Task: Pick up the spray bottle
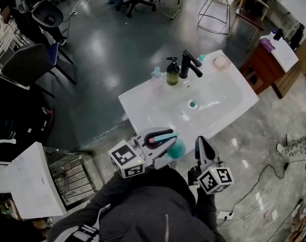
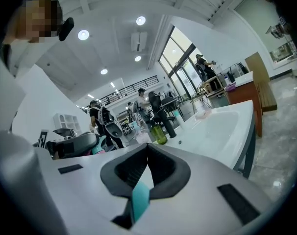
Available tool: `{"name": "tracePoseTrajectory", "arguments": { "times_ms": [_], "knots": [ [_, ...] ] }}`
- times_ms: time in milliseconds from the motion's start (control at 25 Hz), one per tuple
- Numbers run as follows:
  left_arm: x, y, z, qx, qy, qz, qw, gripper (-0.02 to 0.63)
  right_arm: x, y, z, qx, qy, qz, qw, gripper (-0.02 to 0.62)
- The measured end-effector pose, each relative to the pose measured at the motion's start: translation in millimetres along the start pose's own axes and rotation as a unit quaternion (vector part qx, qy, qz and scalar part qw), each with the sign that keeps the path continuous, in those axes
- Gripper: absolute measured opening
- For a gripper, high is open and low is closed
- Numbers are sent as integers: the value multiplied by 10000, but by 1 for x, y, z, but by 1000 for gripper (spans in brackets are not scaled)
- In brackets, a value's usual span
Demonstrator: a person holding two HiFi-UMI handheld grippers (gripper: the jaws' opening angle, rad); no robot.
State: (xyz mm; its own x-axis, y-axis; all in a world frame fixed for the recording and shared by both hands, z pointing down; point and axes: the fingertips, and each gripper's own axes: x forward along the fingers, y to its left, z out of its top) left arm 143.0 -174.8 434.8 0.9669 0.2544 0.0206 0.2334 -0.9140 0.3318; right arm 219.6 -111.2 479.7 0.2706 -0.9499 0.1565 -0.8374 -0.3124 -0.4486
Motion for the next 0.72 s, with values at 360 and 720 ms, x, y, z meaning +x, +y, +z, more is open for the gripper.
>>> {"name": "tracePoseTrajectory", "arguments": {
  "times_ms": [360,720],
  "knots": [
    [-20,4,0,-26,-116,274,9996,95,19,19,-12,42,209,314,9993,9],
    [-30,6,-2,-106,-123,374,9992,95,23,28,-21,-43,352,417,9985,9]
  ]
}}
